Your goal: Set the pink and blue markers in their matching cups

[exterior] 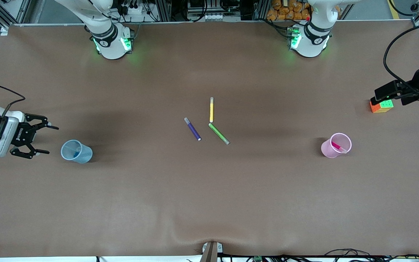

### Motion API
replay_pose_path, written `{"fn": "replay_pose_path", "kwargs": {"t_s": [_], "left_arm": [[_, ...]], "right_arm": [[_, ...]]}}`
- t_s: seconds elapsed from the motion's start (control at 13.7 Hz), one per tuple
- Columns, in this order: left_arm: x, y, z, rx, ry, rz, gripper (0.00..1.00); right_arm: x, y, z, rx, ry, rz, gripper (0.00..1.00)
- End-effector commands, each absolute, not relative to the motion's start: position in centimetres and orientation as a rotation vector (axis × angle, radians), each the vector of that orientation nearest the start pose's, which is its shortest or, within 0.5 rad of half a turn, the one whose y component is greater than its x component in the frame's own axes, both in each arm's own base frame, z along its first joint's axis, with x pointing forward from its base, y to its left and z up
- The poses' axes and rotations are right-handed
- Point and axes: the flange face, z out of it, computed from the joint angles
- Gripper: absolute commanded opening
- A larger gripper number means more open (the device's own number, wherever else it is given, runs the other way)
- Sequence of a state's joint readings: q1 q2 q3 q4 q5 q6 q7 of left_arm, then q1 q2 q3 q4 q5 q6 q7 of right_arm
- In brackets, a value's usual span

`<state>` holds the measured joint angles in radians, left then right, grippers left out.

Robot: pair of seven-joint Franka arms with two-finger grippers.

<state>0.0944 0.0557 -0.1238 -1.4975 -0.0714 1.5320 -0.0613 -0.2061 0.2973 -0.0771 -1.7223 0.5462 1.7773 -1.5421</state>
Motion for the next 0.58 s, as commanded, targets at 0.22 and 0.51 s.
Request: {"fn": "replay_pose_path", "kwargs": {"t_s": [0.22,0.51], "left_arm": [[53.1,-3.3,63.8,-3.208,-0.013,-0.006,1.00],[52.4,-3.1,63.8,-3.206,-0.019,-0.016,1.00]], "right_arm": [[59.0,-8.6,47.3,-2.564,-1.210,-0.112,1.00],[58.0,-5.4,50.4,-2.752,-1.031,0.010,1.00]]}}
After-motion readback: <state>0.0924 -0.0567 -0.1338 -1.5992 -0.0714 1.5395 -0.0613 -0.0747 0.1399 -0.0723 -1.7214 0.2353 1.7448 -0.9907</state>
